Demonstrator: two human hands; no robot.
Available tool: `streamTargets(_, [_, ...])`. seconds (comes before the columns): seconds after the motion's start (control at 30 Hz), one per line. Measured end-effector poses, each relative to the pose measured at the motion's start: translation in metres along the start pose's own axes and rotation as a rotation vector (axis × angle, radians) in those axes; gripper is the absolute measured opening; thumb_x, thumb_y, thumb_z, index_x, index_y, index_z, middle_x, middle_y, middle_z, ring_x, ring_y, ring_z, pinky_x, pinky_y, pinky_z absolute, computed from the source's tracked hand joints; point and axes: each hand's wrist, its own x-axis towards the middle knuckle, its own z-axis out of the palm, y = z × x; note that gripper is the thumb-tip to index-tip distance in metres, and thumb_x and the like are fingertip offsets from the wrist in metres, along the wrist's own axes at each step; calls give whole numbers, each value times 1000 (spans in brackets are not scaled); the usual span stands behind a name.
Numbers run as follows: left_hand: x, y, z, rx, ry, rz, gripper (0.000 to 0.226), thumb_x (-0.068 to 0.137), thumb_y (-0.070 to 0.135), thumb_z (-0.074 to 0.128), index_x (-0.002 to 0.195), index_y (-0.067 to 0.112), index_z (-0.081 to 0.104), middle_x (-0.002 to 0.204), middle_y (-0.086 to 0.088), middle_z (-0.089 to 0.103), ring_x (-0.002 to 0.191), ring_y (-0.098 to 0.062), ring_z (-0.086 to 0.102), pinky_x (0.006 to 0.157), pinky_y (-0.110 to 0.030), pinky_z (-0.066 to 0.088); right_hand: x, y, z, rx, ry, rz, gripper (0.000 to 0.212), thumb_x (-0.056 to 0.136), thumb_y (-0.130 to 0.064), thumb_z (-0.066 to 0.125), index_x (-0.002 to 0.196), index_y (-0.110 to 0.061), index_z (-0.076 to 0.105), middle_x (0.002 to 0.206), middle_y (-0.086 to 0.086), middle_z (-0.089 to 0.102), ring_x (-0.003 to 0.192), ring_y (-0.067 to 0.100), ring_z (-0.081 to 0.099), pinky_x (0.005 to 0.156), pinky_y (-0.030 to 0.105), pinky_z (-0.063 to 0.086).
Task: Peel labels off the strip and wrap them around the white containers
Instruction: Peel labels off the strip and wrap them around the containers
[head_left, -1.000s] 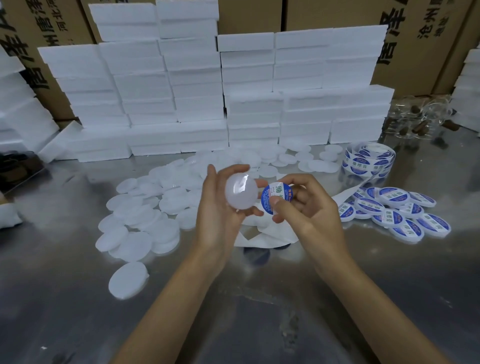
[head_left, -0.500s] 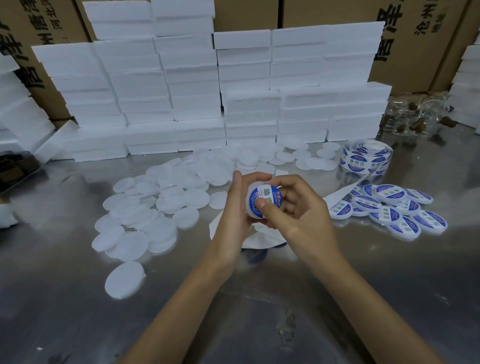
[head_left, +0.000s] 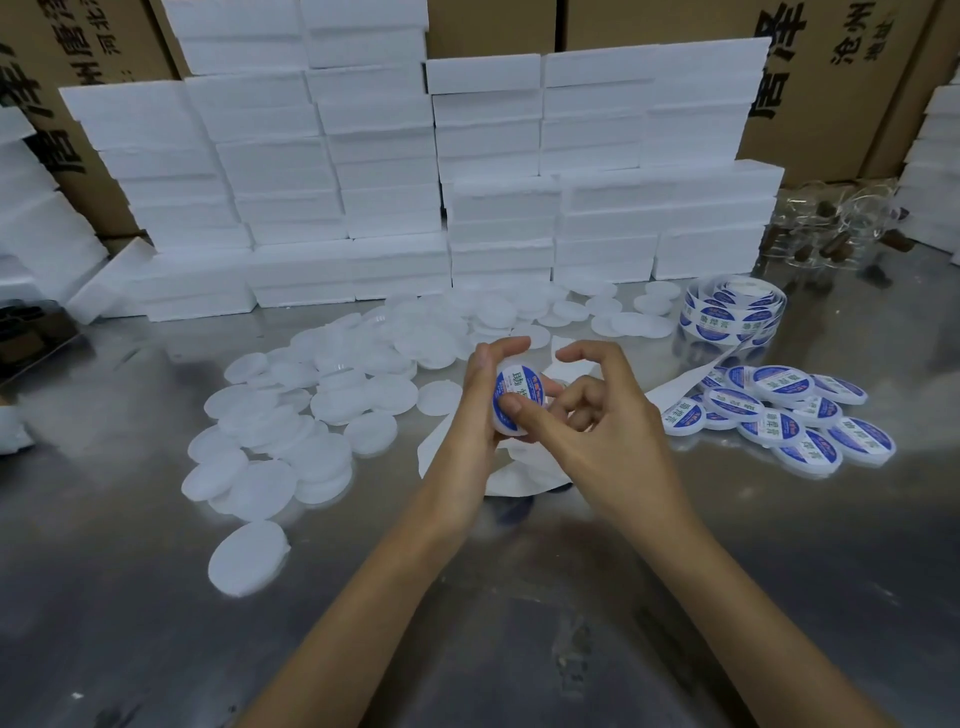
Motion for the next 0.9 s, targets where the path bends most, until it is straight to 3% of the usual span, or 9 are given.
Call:
streamTargets(0.13, [-3, 3, 4, -99, -5, 17, 59, 85, 61, 31, 114, 19, 60, 93, 0, 76, 93, -12, 71, 86, -26, 56, -1, 6, -1, -122, 51, -14, 60, 62, -79, 62, 91, -31, 41, 58, -6, 46, 51, 6, 43, 55, 27, 39])
streamTargets(0.2, [-6, 5, 5, -165, -15, 7, 60, 86, 58, 33, 116, 12, 59, 98, -6, 75, 92, -15, 72, 80, -24, 57, -3, 6, 1, -198, 89, -26, 67, 59, -90, 54, 82, -29, 36, 54, -9, 41, 50, 9, 41, 53, 30, 37])
streamTargets(0.27, [-8, 6, 7, -195, -19, -9, 61, 87, 56, 34, 117, 9, 58, 108, -10, 74, 98, -19, 71, 85, -27, 58, -5, 5, 3, -319, 91, -38, 70, 57, -98, 43, 75, -31, 38, 53, -9, 46, 52, 8, 46, 50, 27, 33])
streamTargets(0.4, [-14, 6, 11, -232, -67, 13, 54, 93, 52, 31, 112, 12, 61, 127, -7, 69, 112, -20, 67, 101, -35, 52, -6, 8, 5, -332, 89, -70, 62, 73, -87, 43, 65, -26, 48, 52, -11, 45, 52, 9, 44, 51, 28, 31])
streamTargets(0.53, [-5, 7, 15, -218, -56, -102, 37, 103, 39, 33, 106, 17, 63, 113, -2, 75, 124, -25, 62, 101, -36, 51, -4, 11, 4, -242, 129, -95, 54, 93, -65, 39, 56, -26, 40, 46, -8, 38, 48, 11, 36, 50, 24, 27])
streamTargets(0.6, [-1, 4, 11, -89, -33, -117, 24, 105, 20, 39, 106, 23, 63, 103, 5, 74, 116, -22, 64, 90, -34, 53, -2, 13, 2, -238, 154, -114, 55, 102, -52, 38, 52, -29, 37, 44, -11, 41, 46, 10, 39, 49, 22, 24])
streamTargets(0.67, [-4, 1, 4, 110, -47, -23, 26, 101, 11, 52, 115, 28, 66, 105, 8, 72, 97, -13, 68, 80, -27, 54, 1, 16, -1, -244, 161, -117, 56, 104, -47, 36, 51, -28, 35, 45, -11, 44, 46, 9, 40, 49, 22, 23])
streamTargets(0.8, [-7, 3, -6, 163, 27, 45, 31, 85, 1, 76, 111, 16, 71, 95, -4, 74, 53, -18, 64, 60, -23, 54, 4, 18, -8, -161, 94, -102, 57, 99, -56, 36, 57, -18, 34, 46, -7, 35, 48, 9, 33, 50, 26, 28])
streamTargets(0.9, [-6, 5, -4, 116, 139, 18, 28, 76, -1, 82, 99, 9, 68, 83, -6, 76, 59, -21, 72, 53, -24, 57, 3, 17, -10, -114, 19, -95, 56, 97, -64, 35, 56, -27, 40, 47, -10, 39, 48, 6, 35, 51, 21, 29])
